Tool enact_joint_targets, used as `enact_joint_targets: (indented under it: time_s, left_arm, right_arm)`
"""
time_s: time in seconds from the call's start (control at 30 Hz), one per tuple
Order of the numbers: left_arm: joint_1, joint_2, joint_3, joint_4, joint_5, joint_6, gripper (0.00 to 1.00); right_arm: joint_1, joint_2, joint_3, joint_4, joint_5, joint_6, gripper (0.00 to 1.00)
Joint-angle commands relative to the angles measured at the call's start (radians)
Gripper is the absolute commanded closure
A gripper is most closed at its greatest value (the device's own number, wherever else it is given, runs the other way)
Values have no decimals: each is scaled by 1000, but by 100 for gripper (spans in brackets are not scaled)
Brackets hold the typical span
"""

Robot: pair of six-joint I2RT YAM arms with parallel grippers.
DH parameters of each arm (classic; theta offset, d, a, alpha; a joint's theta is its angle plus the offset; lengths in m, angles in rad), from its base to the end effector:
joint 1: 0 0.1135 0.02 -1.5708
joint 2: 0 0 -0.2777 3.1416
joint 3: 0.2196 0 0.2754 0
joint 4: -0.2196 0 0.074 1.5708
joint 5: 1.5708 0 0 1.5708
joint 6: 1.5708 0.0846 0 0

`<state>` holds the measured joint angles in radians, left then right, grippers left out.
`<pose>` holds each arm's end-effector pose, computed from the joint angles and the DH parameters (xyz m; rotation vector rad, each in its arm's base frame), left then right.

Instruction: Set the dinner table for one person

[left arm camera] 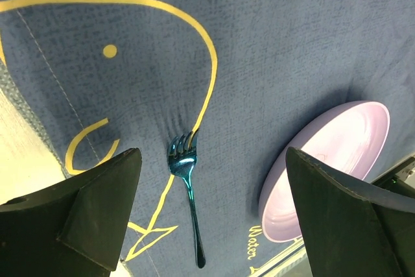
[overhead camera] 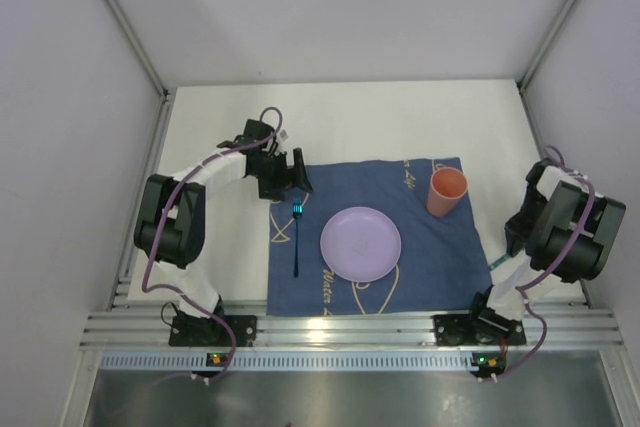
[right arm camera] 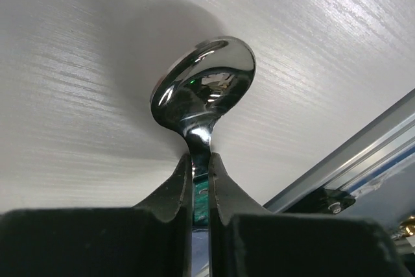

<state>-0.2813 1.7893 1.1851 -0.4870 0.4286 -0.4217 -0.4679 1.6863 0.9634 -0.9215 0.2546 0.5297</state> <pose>0.3794 -0.1462 0.1474 -0.0466 2.7353 -0.7882 0.2419 -0.1461 0.1011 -1.4470 -2.6862 0.3938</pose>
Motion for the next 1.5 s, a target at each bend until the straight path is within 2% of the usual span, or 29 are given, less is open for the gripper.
enact_joint_targets:
  time_s: [0.0, 0.1, 0.33, 0.47, 0.5, 0.6, 0.67, 0.7, 0.77, 0.9, 1.1, 1.3, 1.47]
  left_arm:
    - [8, -42, -13, -5, -4, 9, 2]
    - [8, -37, -10, 10, 5, -8, 2]
    - [1, -8, 42, 27, 25, -40, 2]
    - [-7, 4, 77, 25, 35, -54, 3]
    - [-9, 5, 85, 19, 33, -58, 3]
    - [-10, 5, 117, 7, 24, -61, 3]
    - [-10, 4, 134, -7, 16, -65, 3]
    - [-10, 2, 137, -10, 7, -66, 2]
    - [-10, -10, 140, -15, -2, -81, 2]
    - [-12, -40, 136, -18, -24, -106, 2]
    - [-24, -102, 110, -33, -77, -126, 2]
    - [-36, -188, 64, -48, -129, -157, 2]
    - [-44, -246, 21, -53, -159, -189, 2]
  right_arm:
    - [-14, 55, -35, 239, 3, -3, 100]
    - [-8, 29, 12, 213, 12, -34, 100]
    - [57, -101, 291, -6, 231, -80, 100]
    - [103, -148, 417, -86, 236, -50, 100]
    - [135, -161, 441, -105, 245, -48, 100]
    - [352, -174, 608, -160, 337, -59, 100]
    - [429, -191, 671, -190, 388, -63, 100]
    - [504, -212, 714, -191, 391, -83, 100]
    - [572, -238, 736, -180, 345, -106, 100]
    - [817, -313, 700, -152, 276, -160, 100]
    - [1008, -343, 524, -74, 97, -109, 100]
    - [1032, -297, 318, 7, -21, -89, 100]
    - [1034, -263, 180, 102, -34, -102, 100]
